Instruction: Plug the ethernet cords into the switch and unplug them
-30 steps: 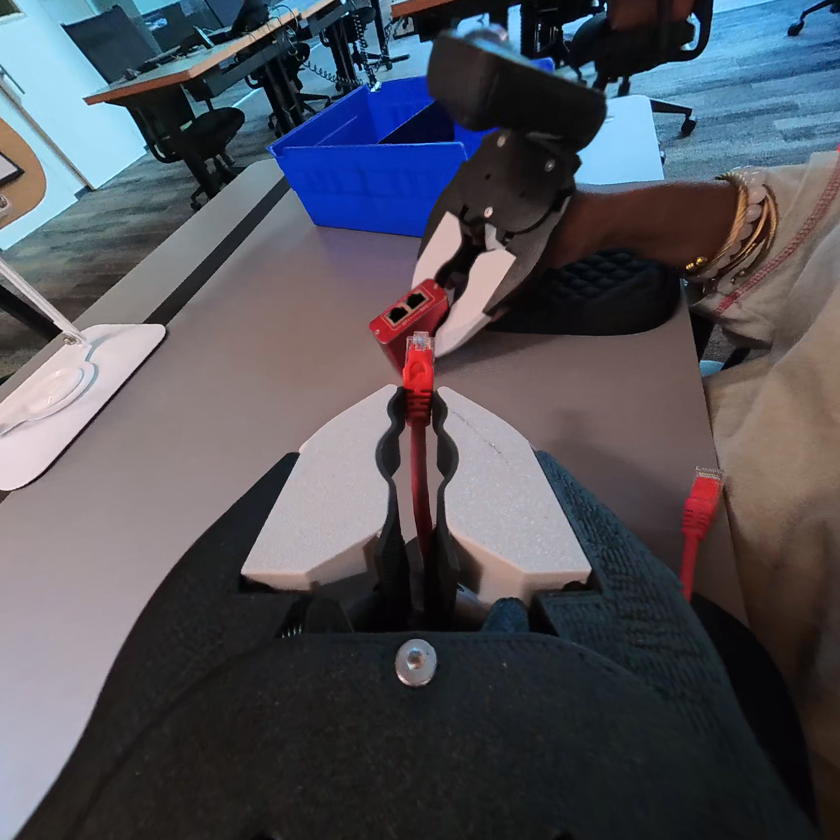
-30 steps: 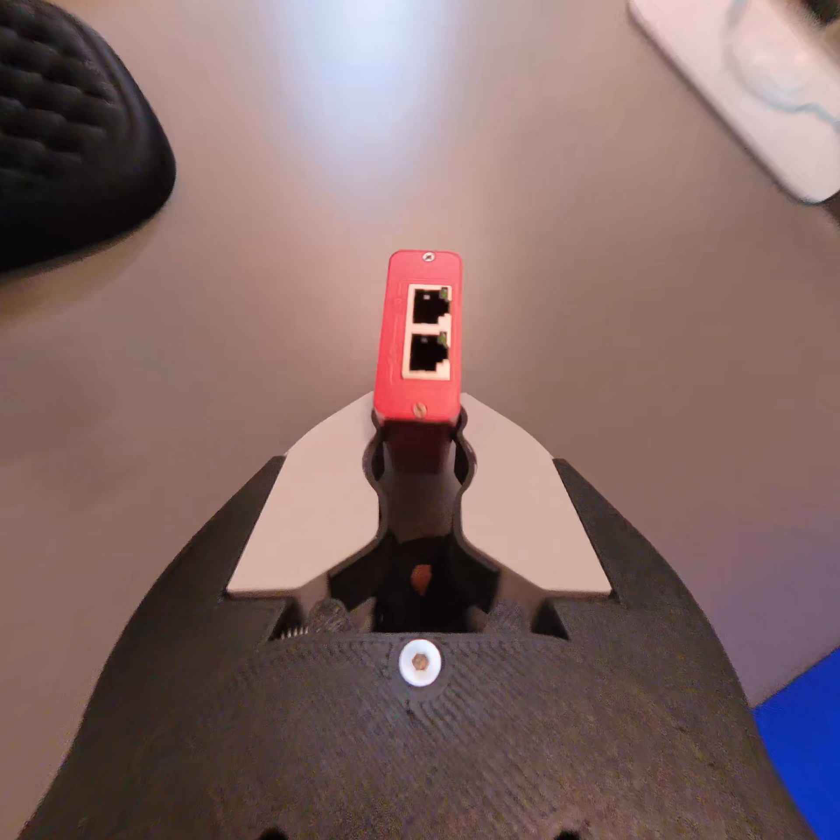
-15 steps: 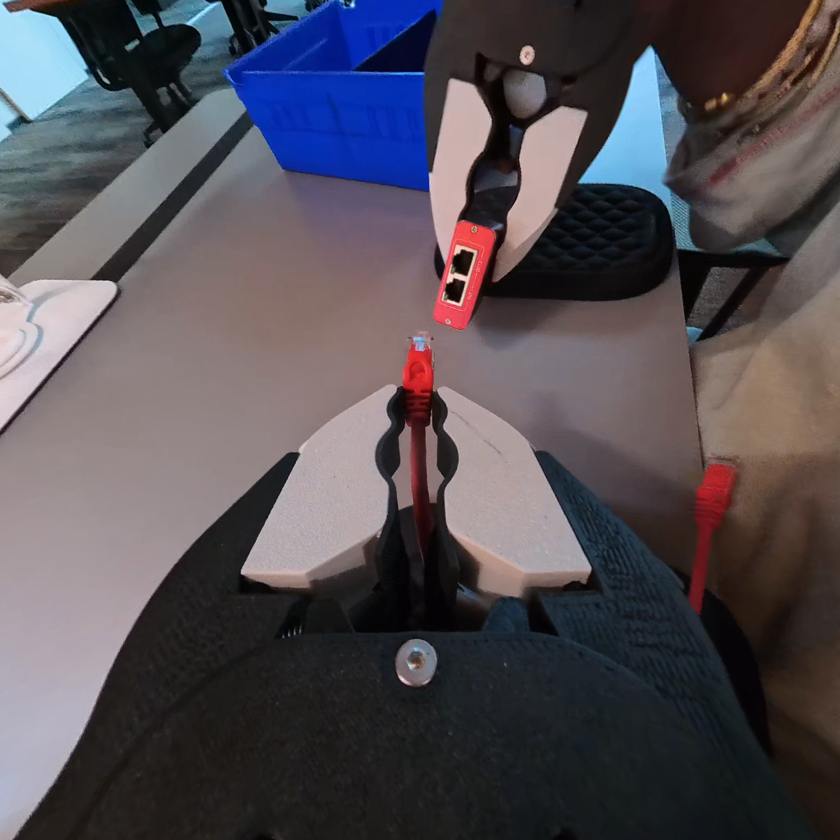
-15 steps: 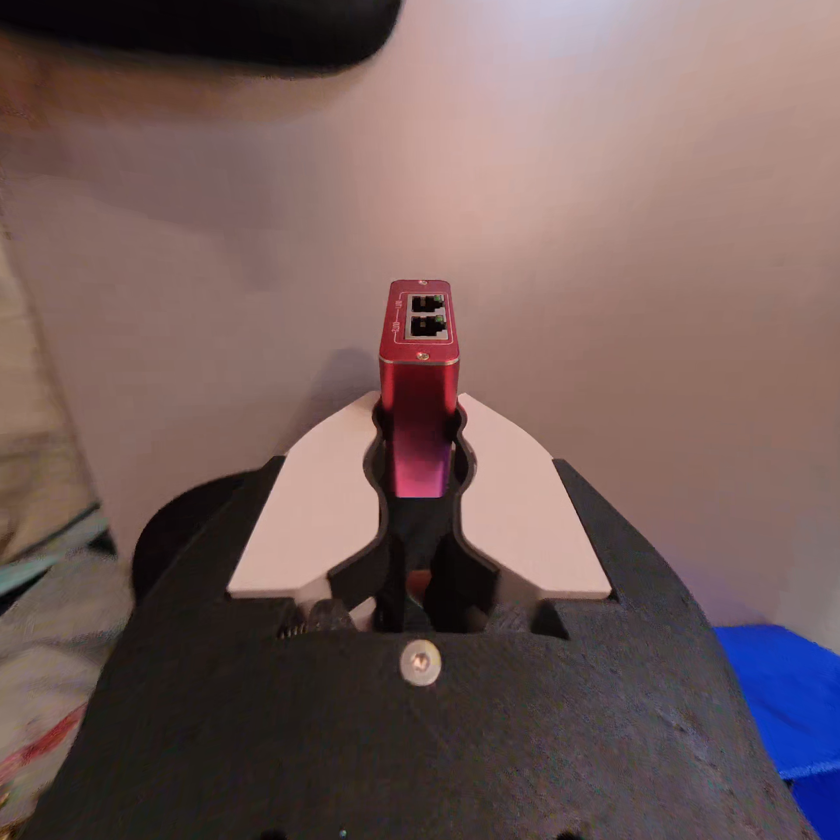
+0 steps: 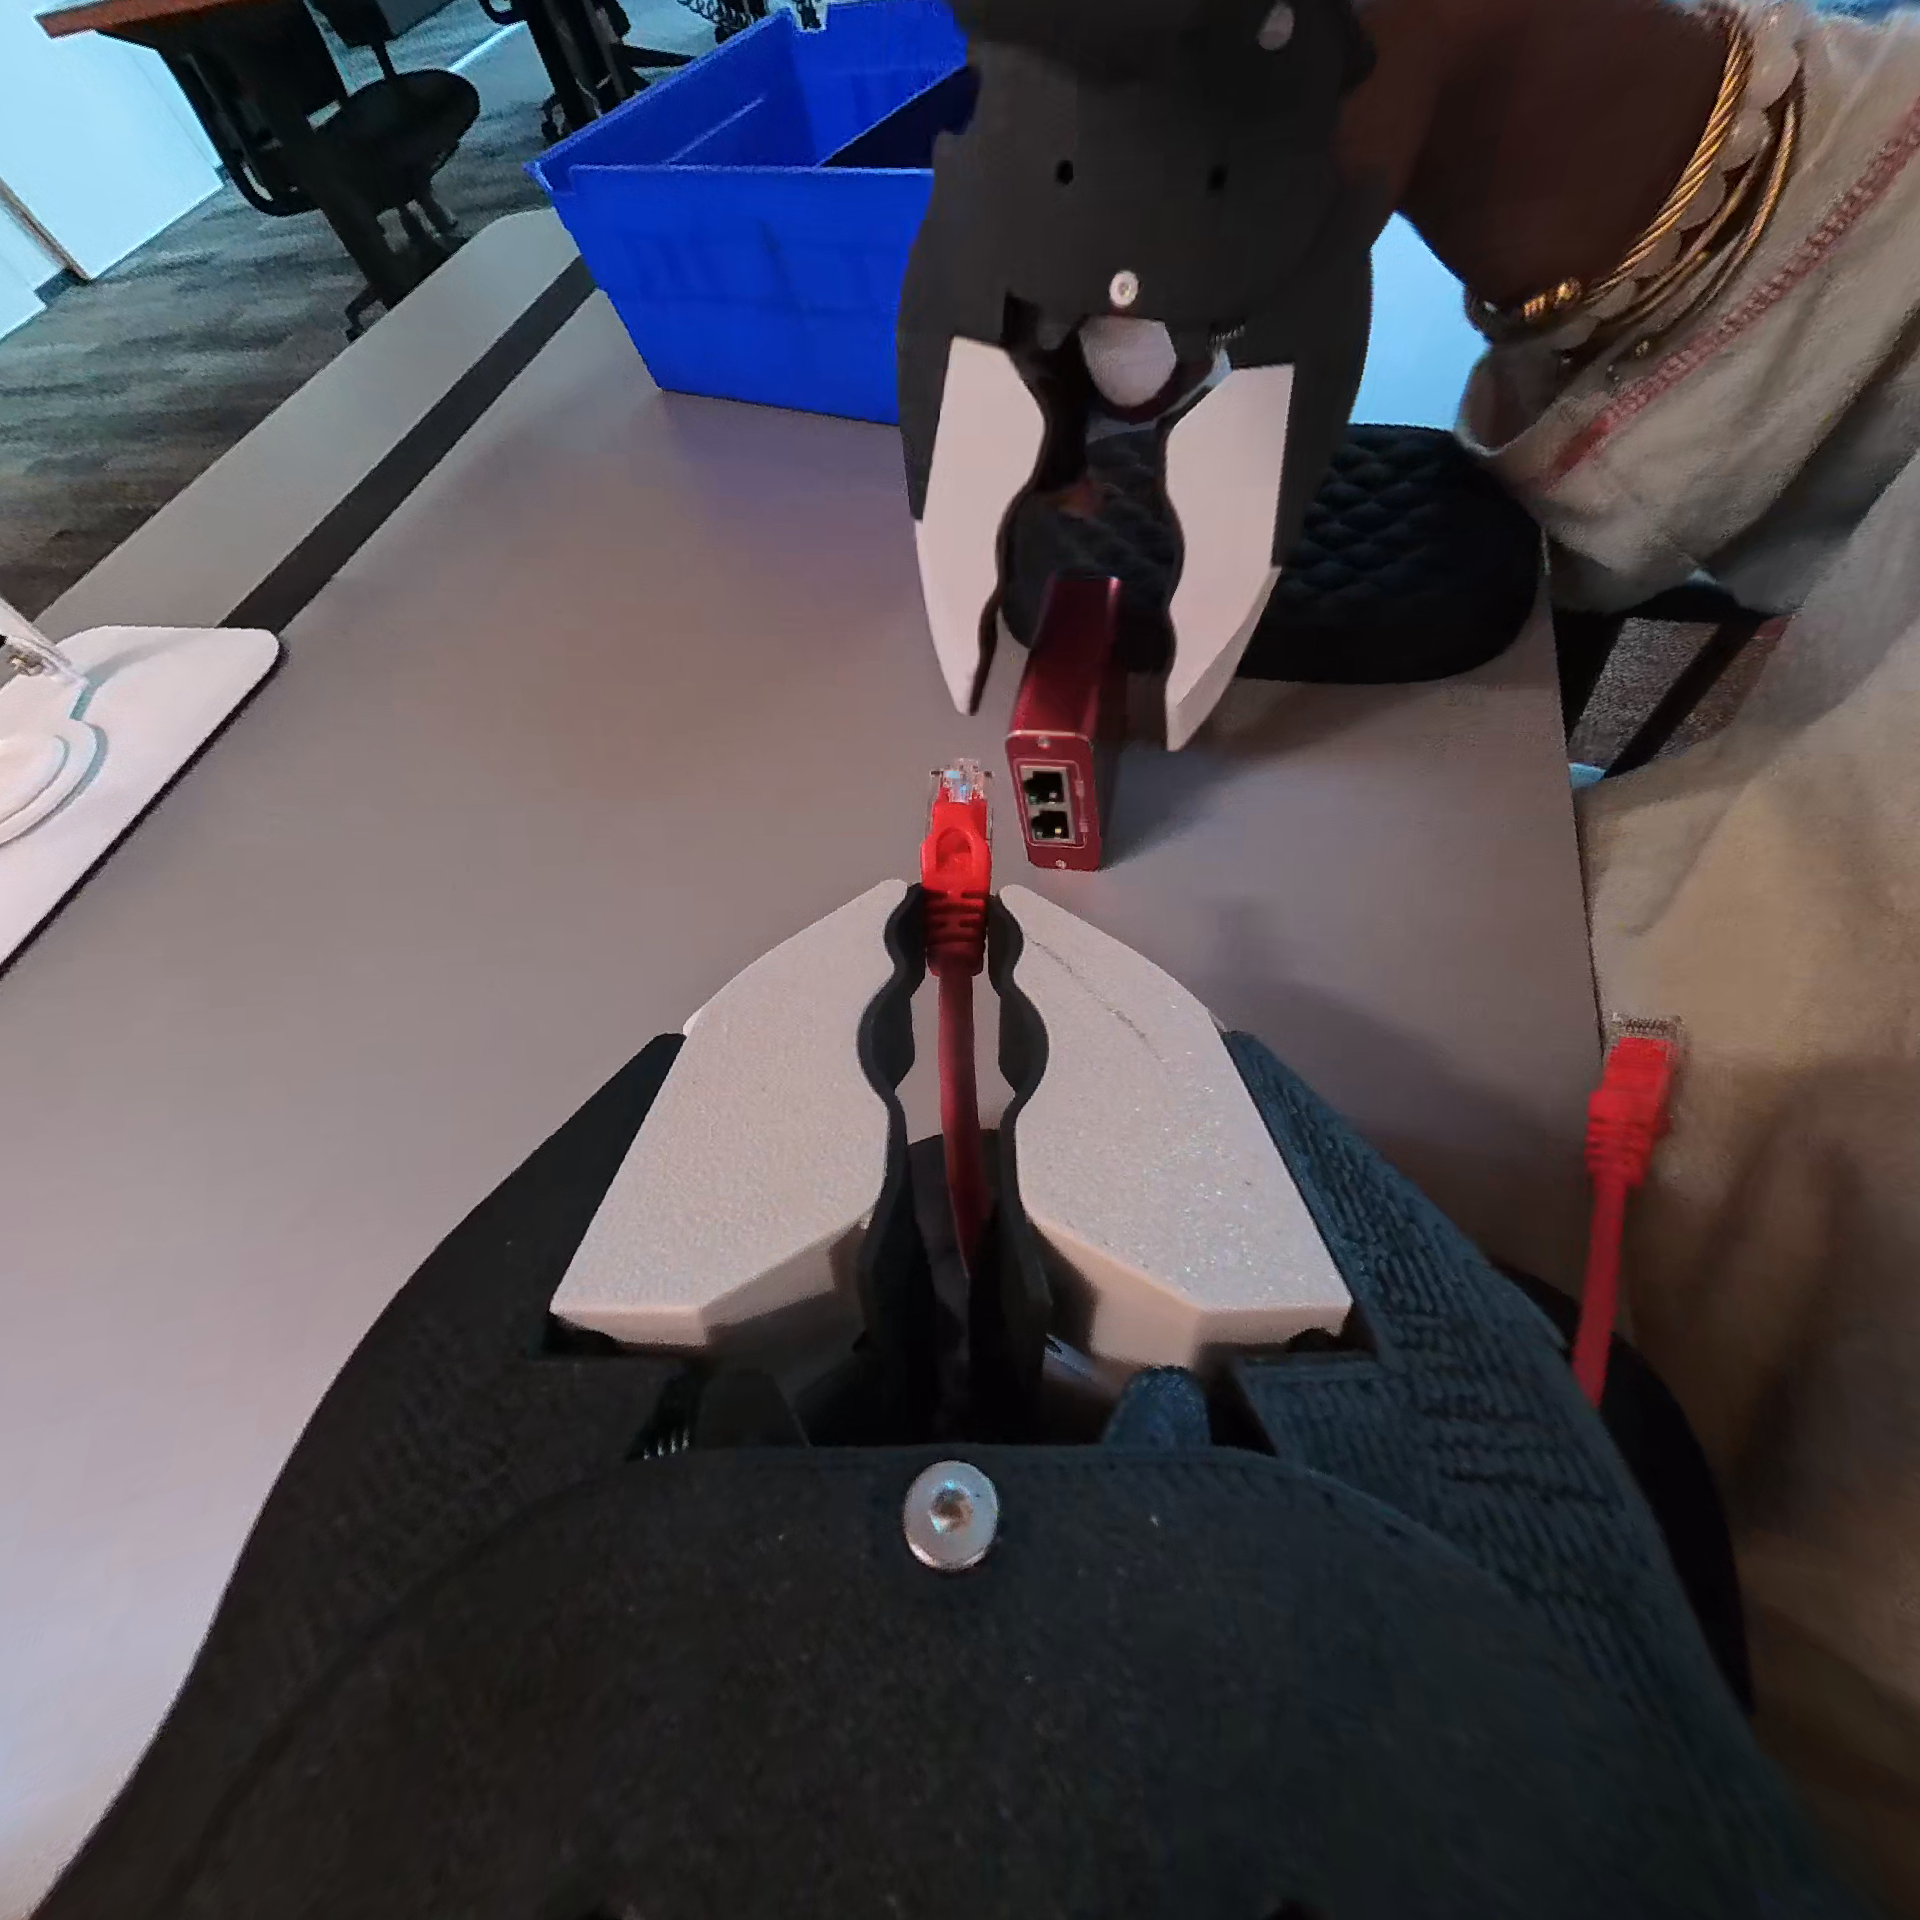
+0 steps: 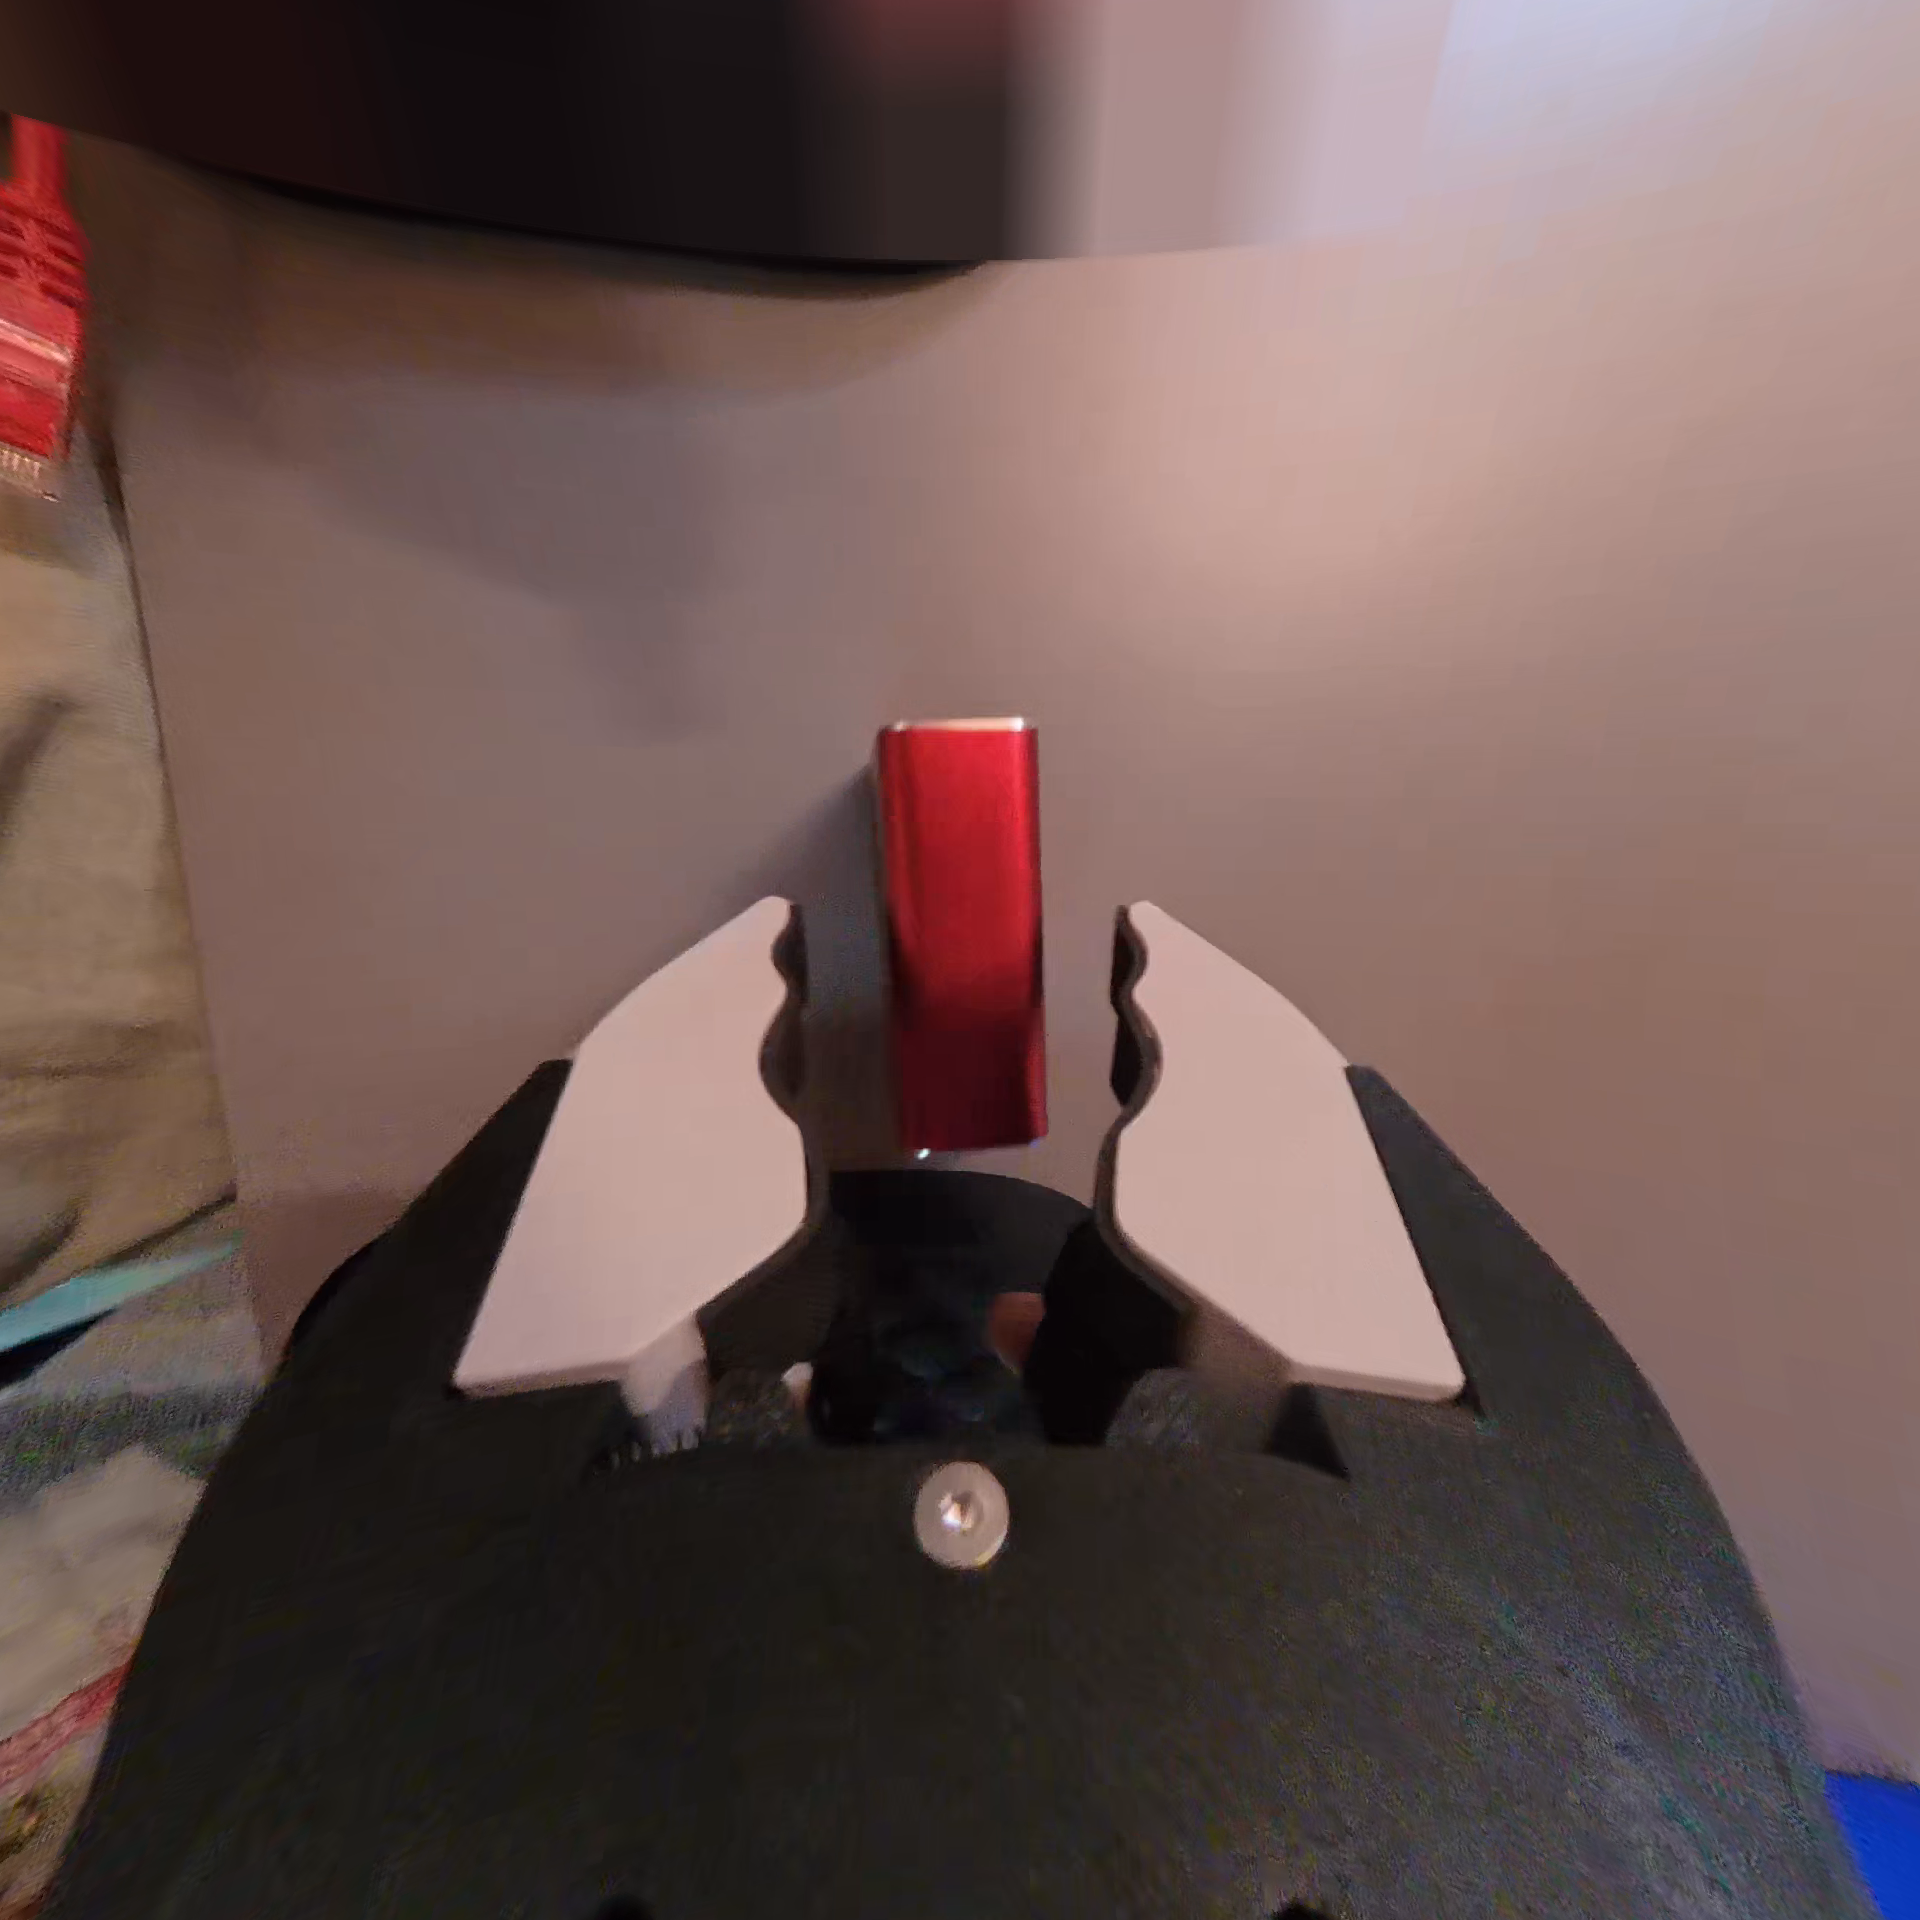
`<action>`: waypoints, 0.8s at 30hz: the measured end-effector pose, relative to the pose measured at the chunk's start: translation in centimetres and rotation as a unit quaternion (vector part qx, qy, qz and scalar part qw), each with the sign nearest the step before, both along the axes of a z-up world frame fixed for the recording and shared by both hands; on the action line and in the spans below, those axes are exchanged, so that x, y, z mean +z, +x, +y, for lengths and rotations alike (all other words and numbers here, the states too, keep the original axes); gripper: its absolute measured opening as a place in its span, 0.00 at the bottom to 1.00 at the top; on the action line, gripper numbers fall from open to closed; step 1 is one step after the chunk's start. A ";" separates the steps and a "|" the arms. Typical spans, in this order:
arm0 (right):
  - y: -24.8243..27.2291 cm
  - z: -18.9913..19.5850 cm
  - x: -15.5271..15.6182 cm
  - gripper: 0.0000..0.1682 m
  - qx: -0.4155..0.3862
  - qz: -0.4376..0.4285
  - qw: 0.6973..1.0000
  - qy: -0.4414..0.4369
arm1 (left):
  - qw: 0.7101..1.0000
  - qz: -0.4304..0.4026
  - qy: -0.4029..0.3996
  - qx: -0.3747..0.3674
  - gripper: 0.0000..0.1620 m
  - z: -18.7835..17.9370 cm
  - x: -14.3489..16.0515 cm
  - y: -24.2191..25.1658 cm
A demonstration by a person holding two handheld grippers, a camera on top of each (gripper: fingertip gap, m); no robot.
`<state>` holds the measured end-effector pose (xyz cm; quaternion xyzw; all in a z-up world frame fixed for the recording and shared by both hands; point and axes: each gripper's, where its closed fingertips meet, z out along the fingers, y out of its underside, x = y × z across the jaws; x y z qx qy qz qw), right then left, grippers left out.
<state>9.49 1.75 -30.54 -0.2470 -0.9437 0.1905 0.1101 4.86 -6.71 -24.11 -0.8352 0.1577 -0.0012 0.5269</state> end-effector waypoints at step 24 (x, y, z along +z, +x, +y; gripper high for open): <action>2.6 2.9 3.3 0.16 0.092 0.002 0.977 0.192 | 1.000 0.016 0.004 0.005 0.07 -0.1 0.7 -0.2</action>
